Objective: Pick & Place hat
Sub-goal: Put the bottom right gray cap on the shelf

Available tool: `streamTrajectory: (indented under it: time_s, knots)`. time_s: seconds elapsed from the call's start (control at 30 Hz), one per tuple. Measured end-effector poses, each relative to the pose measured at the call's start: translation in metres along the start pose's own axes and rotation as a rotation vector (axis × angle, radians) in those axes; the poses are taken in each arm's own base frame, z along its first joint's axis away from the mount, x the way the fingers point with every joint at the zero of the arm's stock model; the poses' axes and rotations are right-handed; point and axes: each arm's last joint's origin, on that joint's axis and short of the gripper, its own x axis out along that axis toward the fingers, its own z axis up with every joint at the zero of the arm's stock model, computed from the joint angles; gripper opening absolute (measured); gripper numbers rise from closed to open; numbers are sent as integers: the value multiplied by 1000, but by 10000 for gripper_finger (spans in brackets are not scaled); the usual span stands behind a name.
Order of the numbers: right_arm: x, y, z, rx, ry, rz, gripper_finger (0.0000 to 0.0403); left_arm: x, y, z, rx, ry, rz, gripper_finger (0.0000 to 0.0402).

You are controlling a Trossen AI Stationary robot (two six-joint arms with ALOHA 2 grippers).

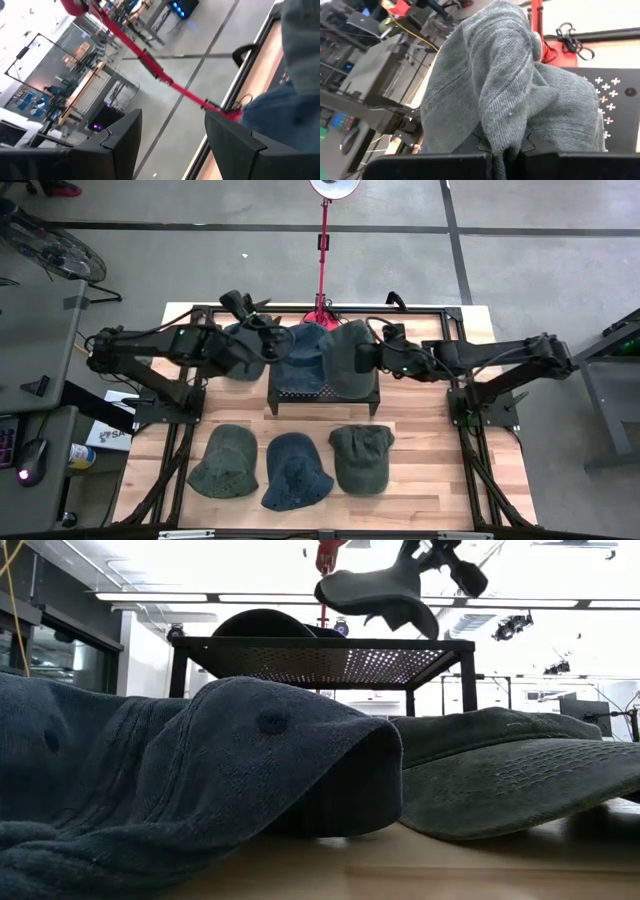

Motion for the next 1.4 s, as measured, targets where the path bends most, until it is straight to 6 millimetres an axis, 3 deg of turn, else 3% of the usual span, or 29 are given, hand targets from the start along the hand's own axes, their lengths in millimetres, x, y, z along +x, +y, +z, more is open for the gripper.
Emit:
streamTrajectory:
  time_s: [0.3, 0.53, 1.4]
  knots:
    - [21, -5, -4, 71, 13, -65, 3, 16, 8, -8, 19, 72, 10, 211]
    - [33, -10, -3, 84, 18, -114, 3, 17, 8, -10, 27, 81, 5, 211]
    - [45, -26, 3, 6, 110, -202, 5, 17, 6, -9, 20, 71, -47, 211]
